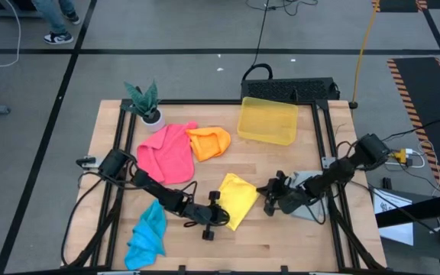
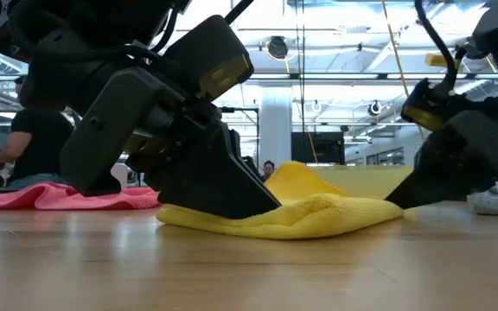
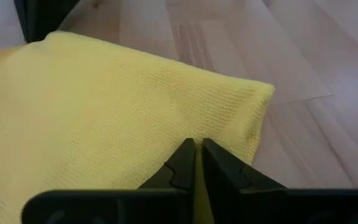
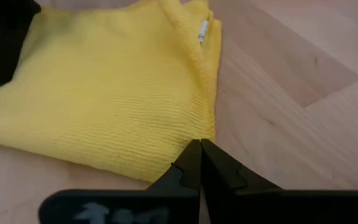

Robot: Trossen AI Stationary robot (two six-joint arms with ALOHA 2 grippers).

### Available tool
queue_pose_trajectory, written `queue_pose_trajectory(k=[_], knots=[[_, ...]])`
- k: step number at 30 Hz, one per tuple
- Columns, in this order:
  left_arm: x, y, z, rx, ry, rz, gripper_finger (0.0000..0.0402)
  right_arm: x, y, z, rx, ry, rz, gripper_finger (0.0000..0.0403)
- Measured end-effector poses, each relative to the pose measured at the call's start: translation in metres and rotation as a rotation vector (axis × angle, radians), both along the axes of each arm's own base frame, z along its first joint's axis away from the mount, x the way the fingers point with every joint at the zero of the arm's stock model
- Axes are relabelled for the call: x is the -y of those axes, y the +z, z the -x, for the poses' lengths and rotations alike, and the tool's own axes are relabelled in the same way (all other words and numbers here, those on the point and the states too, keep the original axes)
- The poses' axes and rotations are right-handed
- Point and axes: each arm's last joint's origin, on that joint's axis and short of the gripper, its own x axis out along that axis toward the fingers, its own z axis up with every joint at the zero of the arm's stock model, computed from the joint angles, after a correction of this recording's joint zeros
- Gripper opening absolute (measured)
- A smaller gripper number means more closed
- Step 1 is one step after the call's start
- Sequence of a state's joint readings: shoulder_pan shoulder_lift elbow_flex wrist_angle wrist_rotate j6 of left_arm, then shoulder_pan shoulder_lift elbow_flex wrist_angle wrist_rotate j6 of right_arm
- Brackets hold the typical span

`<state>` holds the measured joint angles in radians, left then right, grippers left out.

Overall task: Fold microfiber towels
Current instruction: Fold the yellow kitchen towel

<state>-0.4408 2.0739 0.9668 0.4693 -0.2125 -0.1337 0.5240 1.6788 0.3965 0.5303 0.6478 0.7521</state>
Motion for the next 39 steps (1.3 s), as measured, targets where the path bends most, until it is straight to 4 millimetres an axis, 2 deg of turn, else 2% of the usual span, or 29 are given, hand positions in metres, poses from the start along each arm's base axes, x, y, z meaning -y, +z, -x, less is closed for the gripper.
queue_pose_trajectory(k=[5,13,21,26,30,35,39], knots=[[0.001,-0.003,0.003,-0.037,-0.001,-0.007,0.0035,0.006,-0.003,0.004,-0.077,-0.009,0.047,0.0000],[0.009,-0.004,0.008,-0.061,-0.031,0.010,0.0035,0.004,0.010,0.012,-0.095,0.045,0.086,0.0000],[0.010,-0.004,0.008,-0.060,-0.043,0.023,0.0035,-0.022,0.027,0.008,0.099,0.213,0.054,0.0000],[0.010,-0.004,0.008,-0.059,-0.040,0.021,0.0035,-0.029,0.034,0.005,0.161,0.299,0.031,0.0000],[0.009,-0.004,0.008,-0.058,-0.037,0.019,0.0035,-0.027,0.027,0.005,0.114,0.287,0.036,0.0000],[0.009,-0.004,0.008,-0.057,-0.035,0.016,0.0035,-0.016,0.007,0.005,-0.001,0.196,0.034,0.0000],[0.009,-0.004,0.008,-0.057,-0.036,0.015,0.0035,-0.009,0.001,0.006,-0.058,0.129,0.066,0.0000]])
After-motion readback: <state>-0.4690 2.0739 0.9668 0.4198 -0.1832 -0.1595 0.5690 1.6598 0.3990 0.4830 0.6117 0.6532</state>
